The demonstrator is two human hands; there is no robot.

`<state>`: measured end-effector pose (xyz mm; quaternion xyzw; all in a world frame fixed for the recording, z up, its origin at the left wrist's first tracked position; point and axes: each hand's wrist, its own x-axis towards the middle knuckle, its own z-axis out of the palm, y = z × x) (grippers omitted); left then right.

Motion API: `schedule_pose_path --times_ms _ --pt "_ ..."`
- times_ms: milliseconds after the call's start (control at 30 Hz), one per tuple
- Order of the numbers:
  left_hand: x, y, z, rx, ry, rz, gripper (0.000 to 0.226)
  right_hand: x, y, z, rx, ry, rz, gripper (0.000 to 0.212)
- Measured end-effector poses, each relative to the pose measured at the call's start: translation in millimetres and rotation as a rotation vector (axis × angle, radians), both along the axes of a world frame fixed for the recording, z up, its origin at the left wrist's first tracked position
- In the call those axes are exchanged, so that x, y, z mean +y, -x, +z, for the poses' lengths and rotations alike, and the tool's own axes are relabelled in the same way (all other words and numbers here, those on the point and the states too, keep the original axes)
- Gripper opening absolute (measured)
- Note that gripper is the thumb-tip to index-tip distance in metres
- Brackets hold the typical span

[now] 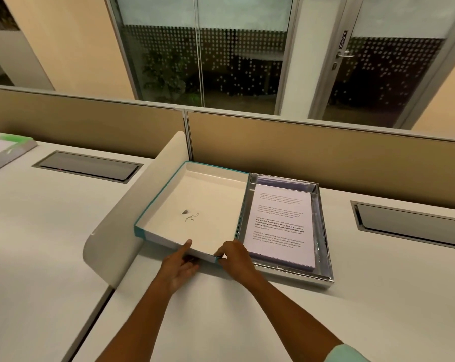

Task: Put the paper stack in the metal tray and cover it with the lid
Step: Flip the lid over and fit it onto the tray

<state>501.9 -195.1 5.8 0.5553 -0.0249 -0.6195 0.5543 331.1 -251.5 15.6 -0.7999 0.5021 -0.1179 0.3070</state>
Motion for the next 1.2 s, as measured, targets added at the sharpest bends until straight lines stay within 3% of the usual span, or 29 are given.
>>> schedule_pose_path --times_ms 200,467,633,767,933,1000,1200 --pt "-9 20 11 -0.063 0.16 0.14 0.055 0 12 9 -0.192 -0.081 -0.1 0.032" --pt "-23 57 33 -0.661 0.207 0.069 0.064 -25 45 74 -0.581 -0.077 -0.392 0.041" --pt "-25 92 43 -0.955 0.31 -0.017 0.057 -50 95 116 -0.696 0.008 -0.538 0.049" --pt "-24 116 45 -1.102 0.395 -0.076 0.04 -60 133 135 -0.716 -0.045 -0.607 0.057" --pt "-22 140 36 -1.447 0.444 -0.252 0.051 -60 164 145 -0.851 -0.178 -0.638 0.05" --pt "-20 148 33 -1.561 0.456 -0.324 0.051 -59 173 141 -0.833 -0.213 -0.683 0.056" --pt "-21 174 26 -1.781 0.489 -0.422 0.057 -50 194 99 -0.5 -0.215 -0.824 0.068"
